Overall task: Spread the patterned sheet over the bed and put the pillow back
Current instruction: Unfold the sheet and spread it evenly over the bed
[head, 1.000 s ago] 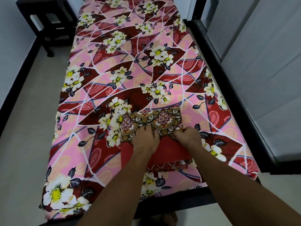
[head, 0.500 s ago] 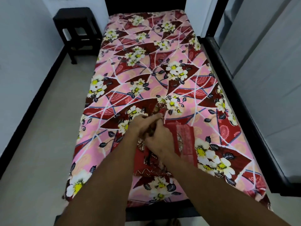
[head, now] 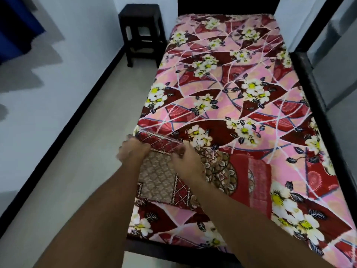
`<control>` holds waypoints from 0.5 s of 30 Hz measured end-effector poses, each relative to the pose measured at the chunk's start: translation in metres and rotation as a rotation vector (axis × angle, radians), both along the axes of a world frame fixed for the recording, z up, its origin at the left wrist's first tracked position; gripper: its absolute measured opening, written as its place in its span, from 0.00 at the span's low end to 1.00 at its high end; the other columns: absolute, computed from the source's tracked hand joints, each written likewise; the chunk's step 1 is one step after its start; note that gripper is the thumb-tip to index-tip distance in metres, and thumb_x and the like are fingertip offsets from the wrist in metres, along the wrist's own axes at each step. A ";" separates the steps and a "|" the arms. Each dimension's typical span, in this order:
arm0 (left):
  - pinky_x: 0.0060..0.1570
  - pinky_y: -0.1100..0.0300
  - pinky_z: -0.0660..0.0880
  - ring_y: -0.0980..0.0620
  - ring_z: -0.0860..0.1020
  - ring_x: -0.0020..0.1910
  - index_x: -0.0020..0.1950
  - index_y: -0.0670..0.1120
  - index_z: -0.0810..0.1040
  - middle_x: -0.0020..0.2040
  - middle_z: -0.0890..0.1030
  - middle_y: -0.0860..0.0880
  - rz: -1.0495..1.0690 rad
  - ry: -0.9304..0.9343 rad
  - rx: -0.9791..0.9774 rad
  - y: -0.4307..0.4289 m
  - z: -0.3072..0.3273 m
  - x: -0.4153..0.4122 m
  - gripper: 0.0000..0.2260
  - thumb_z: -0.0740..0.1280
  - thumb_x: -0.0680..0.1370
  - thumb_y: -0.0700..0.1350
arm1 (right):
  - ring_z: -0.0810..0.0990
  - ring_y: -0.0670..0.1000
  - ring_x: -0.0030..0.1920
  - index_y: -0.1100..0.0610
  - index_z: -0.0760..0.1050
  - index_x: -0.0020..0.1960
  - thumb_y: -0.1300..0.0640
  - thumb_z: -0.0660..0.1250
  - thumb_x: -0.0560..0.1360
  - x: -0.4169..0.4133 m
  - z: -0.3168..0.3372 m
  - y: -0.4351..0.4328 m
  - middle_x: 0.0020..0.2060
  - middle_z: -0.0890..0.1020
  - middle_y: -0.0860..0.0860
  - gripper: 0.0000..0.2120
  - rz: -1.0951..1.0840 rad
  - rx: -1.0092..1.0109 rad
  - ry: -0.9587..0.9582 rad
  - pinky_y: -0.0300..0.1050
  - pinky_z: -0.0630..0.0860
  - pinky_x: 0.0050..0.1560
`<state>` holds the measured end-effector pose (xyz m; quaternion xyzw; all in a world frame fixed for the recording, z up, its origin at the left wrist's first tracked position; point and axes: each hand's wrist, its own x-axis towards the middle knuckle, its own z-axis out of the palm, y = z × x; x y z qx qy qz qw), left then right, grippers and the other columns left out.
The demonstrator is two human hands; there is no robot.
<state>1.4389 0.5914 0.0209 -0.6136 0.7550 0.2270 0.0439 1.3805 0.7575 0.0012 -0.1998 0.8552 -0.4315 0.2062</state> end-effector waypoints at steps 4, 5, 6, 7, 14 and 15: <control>0.65 0.44 0.70 0.37 0.72 0.67 0.70 0.43 0.68 0.67 0.73 0.38 0.020 -0.023 -0.002 0.011 -0.054 0.015 0.28 0.67 0.75 0.54 | 0.81 0.53 0.45 0.50 0.72 0.50 0.52 0.66 0.77 -0.039 -0.046 0.048 0.45 0.80 0.50 0.05 -0.284 0.215 -0.038 0.48 0.78 0.44; 0.65 0.44 0.70 0.36 0.72 0.67 0.72 0.42 0.67 0.68 0.73 0.37 -0.005 -0.015 0.013 0.014 -0.067 0.016 0.29 0.66 0.75 0.54 | 0.81 0.55 0.44 0.52 0.73 0.50 0.51 0.65 0.75 -0.049 -0.060 0.066 0.45 0.80 0.52 0.06 -0.339 0.287 -0.043 0.50 0.80 0.45; 0.66 0.43 0.70 0.35 0.72 0.68 0.73 0.41 0.67 0.69 0.73 0.36 -0.031 -0.013 0.025 0.017 -0.080 0.018 0.30 0.66 0.75 0.54 | 0.81 0.57 0.45 0.54 0.75 0.50 0.49 0.64 0.73 -0.058 -0.072 0.083 0.46 0.81 0.54 0.10 -0.384 0.348 -0.047 0.51 0.80 0.47; 0.66 0.42 0.71 0.34 0.71 0.68 0.73 0.41 0.67 0.69 0.72 0.35 -0.050 -0.022 0.029 0.019 -0.090 0.019 0.30 0.66 0.75 0.54 | 0.81 0.59 0.46 0.56 0.75 0.52 0.47 0.64 0.70 -0.065 -0.082 0.099 0.48 0.81 0.56 0.15 -0.428 0.398 -0.045 0.53 0.80 0.50; 0.71 0.34 0.60 0.33 0.58 0.76 0.77 0.38 0.60 0.77 0.60 0.33 -0.155 -0.083 -0.071 0.036 -0.141 0.007 0.31 0.61 0.79 0.54 | 0.68 0.67 0.68 0.66 0.63 0.71 0.48 0.67 0.72 -0.092 -0.110 0.170 0.67 0.70 0.66 0.34 -0.758 0.666 -0.025 0.63 0.66 0.68; 0.72 0.35 0.58 0.33 0.57 0.77 0.76 0.39 0.61 0.78 0.59 0.33 -0.249 -0.075 -0.135 0.043 -0.146 0.004 0.30 0.60 0.79 0.55 | 0.68 0.67 0.69 0.65 0.63 0.71 0.45 0.67 0.72 -0.094 -0.118 0.173 0.67 0.70 0.66 0.35 -0.795 0.653 -0.037 0.63 0.64 0.68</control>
